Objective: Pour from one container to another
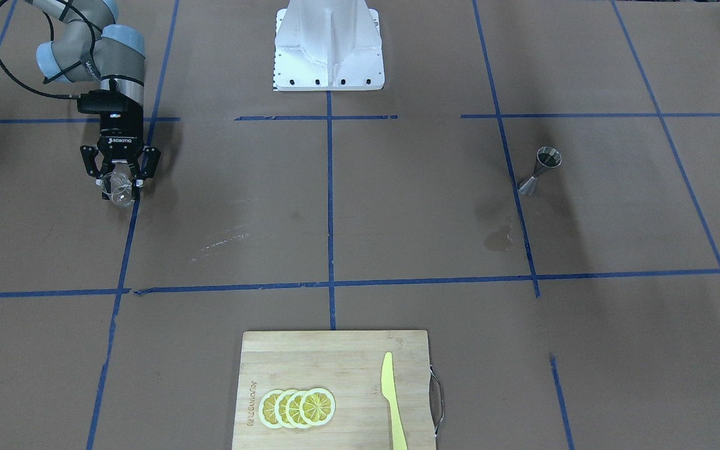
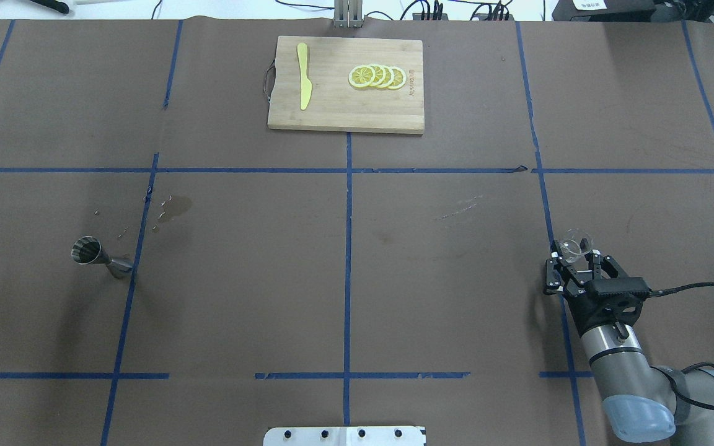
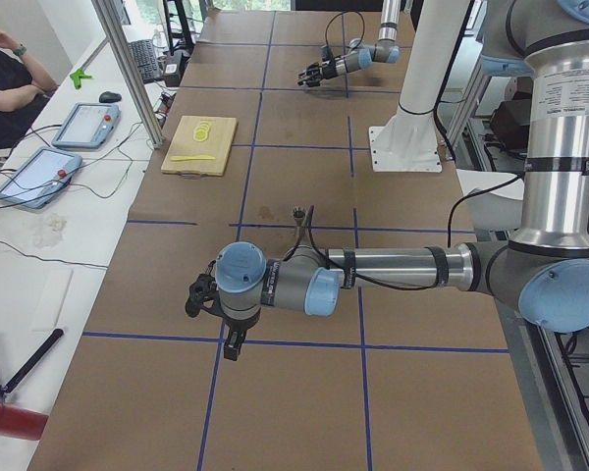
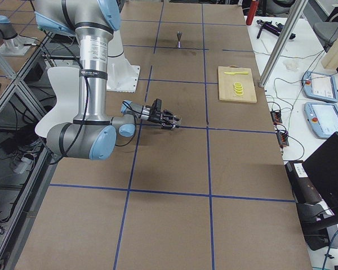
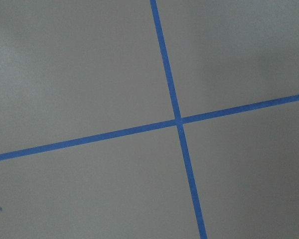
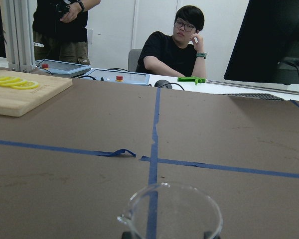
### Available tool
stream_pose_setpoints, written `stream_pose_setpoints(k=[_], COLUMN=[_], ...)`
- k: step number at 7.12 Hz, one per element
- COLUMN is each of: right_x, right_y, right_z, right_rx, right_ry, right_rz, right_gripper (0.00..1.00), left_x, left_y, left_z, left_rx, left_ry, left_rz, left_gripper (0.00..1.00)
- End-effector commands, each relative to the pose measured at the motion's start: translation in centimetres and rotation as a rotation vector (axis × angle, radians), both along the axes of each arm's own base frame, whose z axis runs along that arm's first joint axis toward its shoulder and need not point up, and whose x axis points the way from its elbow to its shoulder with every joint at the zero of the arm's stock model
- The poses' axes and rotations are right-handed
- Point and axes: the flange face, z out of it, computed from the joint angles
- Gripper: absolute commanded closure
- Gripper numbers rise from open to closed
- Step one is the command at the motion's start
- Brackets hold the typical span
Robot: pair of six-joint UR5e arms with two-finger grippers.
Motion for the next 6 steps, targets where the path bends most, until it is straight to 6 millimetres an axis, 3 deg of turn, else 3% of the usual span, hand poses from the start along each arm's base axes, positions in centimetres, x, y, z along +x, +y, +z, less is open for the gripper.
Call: stream_pose_setpoints(k=[1,4,6], right_x=[-0.2,-0.28,-0.31], right_y=[0.1,0.16,0.21], right_z=[1.04,2.03,2.02], right_rx=[-0.023,-0.042,-0.041], right_ry=[0.005,-0.006,-0.006], right_rz=[-0.018,-0.019,-0.019], right_gripper=[0.88,0.73,0.46], left_x=[0.0,0.0,0.0], left_y=[0.03,0.03,0.03], left_z=[0.03,0.03,0.03], left_rx=[-0.001,-0.001,-0.001], left_ry=[0.0,0.0,0.0], left_rz=[0.0,0.0,0.0], left_gripper=[0.0,0.0,0.0])
